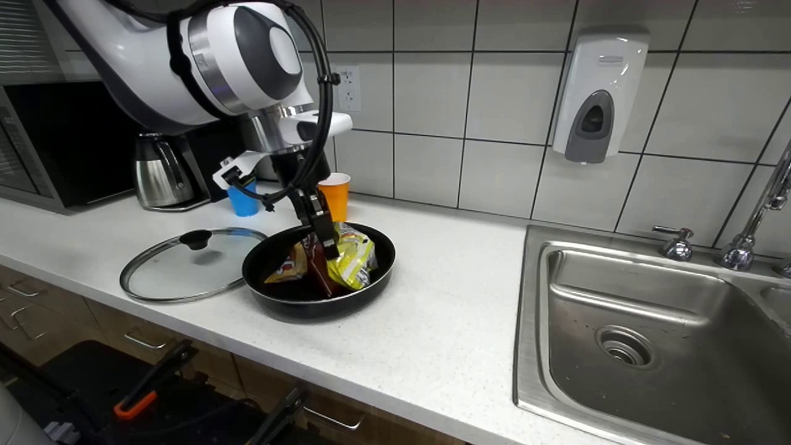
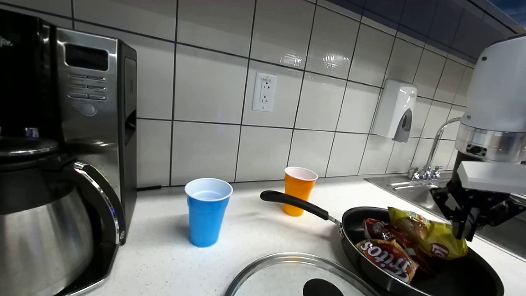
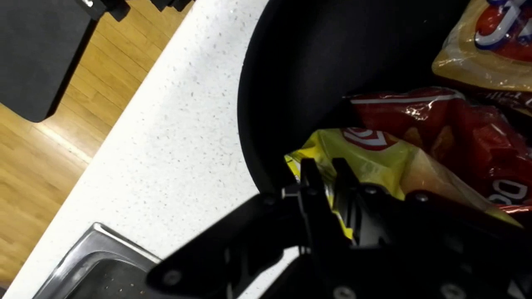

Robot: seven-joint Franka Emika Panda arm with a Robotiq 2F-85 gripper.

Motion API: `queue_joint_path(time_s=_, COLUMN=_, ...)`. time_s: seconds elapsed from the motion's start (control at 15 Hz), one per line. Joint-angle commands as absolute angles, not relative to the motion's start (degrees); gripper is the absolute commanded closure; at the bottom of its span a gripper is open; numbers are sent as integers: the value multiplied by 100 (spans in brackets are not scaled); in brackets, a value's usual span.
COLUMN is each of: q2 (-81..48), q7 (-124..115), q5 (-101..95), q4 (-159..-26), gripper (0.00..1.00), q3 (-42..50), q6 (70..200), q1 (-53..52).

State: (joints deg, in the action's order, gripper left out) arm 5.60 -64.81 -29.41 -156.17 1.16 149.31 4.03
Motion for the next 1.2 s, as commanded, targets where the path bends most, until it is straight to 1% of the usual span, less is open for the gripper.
queue_joint_path(time_s=0.0, q2=607, q7=-6480, q5=-3008, q4=-15450, gripper=54, q3=98, q6=14744, q1=564)
queue_joint_path(time_s=0.07, q2=625, q7=-6487, q5=-3030, q4=-15419, gripper=48, q3=101, q6=14738, q1=587)
queue_joint_path(time_s=0.47, q2=688, q7=-6580, q5=-3323, q4=-15230, gripper=2, q3=68, q6=14790, q1=641)
queue_joint_path(time_s=0.53, q2=703, q7=-6589, q5=-3375, q4=-15207, gripper=0, q3=60, q6=14796, q1=635)
queue_joint_path(time_s=1.13, q2=263, q7=-6171, q5=-3452, q4=-15004, gripper=0, q3=56, q6=15159, q1=489)
